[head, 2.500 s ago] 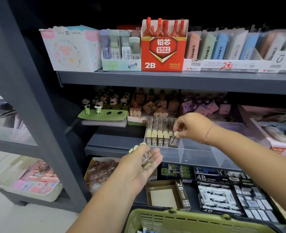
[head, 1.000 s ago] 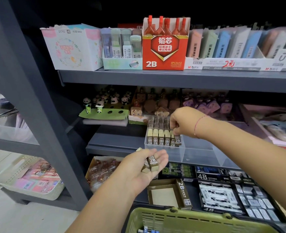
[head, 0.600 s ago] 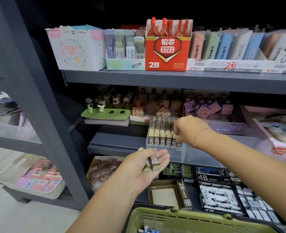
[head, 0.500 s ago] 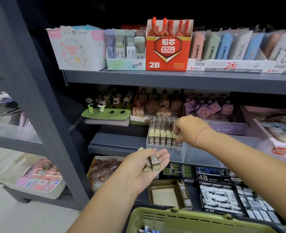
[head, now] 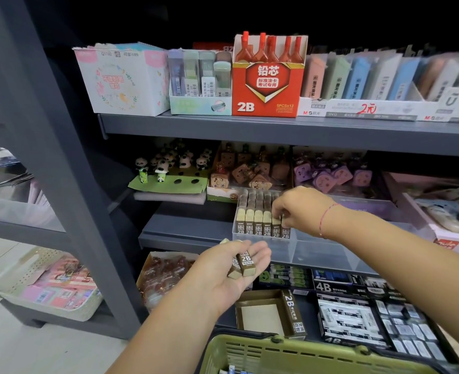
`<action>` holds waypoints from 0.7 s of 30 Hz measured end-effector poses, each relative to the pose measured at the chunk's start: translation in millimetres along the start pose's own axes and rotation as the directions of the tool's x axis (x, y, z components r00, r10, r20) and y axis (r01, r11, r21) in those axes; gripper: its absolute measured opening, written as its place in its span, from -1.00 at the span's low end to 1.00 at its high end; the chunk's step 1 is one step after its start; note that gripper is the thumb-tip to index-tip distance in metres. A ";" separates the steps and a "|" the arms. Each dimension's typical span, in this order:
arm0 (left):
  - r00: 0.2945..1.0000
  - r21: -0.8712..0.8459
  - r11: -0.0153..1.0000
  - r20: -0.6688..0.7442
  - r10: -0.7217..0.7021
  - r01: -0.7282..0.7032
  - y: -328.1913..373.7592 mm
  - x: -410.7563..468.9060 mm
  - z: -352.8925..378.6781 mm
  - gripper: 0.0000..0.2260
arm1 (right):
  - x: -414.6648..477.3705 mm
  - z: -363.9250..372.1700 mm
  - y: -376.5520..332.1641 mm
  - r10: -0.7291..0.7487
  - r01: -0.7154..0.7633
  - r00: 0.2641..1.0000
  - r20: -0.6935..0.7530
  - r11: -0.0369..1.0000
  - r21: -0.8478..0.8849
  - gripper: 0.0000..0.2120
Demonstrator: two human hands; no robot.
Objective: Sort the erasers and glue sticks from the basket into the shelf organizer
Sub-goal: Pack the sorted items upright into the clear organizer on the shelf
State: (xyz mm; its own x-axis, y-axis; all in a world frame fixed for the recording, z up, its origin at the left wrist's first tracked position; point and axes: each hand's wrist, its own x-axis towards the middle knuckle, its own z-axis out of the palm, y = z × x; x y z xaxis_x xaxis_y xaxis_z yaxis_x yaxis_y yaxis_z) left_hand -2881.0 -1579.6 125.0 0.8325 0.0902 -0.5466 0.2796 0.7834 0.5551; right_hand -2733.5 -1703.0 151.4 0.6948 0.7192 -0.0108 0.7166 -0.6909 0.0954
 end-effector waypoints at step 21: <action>1.000 0.007 1.000 0.003 0.005 -0.005 0.9 1.7 -1.6 -0.78 | 6.6 8.0 8.3 0.018 -0.015 0.999 -0.040 0.997 0.077 -0.85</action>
State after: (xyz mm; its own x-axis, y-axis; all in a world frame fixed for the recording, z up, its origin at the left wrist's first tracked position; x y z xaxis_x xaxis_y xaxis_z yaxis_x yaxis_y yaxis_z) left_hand -2880.0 -1577.8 123.6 0.8355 0.0920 -0.5417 0.2788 0.7785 0.5624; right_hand -2722.4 -1704.6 144.2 0.7046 0.7089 0.0311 0.7087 -0.7053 0.0184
